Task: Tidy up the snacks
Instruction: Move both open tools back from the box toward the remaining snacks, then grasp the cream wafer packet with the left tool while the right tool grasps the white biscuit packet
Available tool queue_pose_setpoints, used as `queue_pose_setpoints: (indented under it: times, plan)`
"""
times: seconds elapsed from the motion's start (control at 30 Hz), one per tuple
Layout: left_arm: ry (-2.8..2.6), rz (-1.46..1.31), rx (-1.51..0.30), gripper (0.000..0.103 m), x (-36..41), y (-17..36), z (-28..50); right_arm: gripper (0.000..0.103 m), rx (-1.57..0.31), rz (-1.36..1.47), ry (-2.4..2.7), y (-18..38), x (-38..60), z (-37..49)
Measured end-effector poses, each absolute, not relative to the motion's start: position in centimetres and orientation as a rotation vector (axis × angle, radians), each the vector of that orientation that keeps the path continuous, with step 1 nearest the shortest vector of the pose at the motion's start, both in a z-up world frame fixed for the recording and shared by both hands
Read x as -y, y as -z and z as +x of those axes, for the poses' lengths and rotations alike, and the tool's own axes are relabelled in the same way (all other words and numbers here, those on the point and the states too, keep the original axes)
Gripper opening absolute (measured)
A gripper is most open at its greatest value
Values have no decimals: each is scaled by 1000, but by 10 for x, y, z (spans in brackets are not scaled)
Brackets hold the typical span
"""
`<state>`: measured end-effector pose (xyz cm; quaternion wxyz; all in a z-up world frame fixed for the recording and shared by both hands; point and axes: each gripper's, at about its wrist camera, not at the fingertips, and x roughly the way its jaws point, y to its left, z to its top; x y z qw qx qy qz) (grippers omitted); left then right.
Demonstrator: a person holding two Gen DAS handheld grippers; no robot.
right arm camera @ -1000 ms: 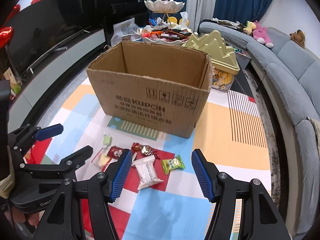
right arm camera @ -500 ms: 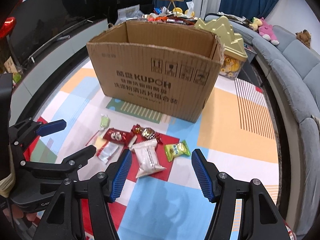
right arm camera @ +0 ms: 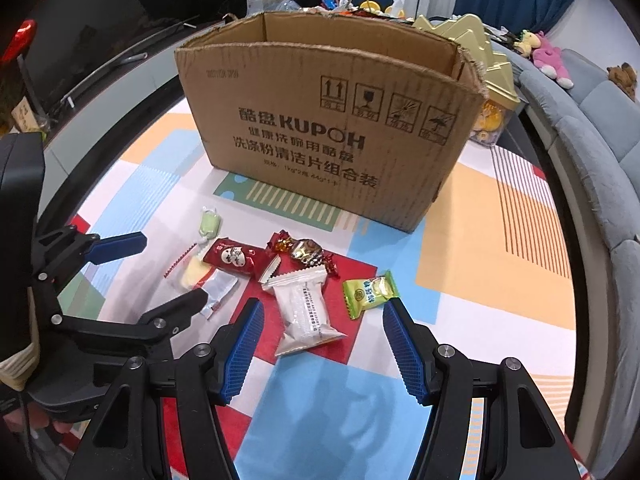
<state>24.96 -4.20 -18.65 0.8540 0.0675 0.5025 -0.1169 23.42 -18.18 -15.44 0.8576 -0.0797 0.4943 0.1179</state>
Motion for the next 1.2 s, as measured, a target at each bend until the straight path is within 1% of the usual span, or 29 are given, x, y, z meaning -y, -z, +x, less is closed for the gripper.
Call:
queue_pose_setpoints:
  times: [0.47,0.6,0.9,0.97,1.2]
  plan:
    - [270,141,-1090,74,47,210,261,63,-1078,-168,-273,175,179,245]
    - [268,137,-1097,72,45,215,264,63,-1089,-167,-279,181,178,248]
    - [273,144,-1065,72,43,216,265,63,-1108,-149,-293,189,177,256]
    - [278,146,-1058,70,43,216,265,63,-1114,-148,-298,191,177,257]
    - [304,163,-1045,56,50,213,260,63,-1131,-133,-307,196,177,259]
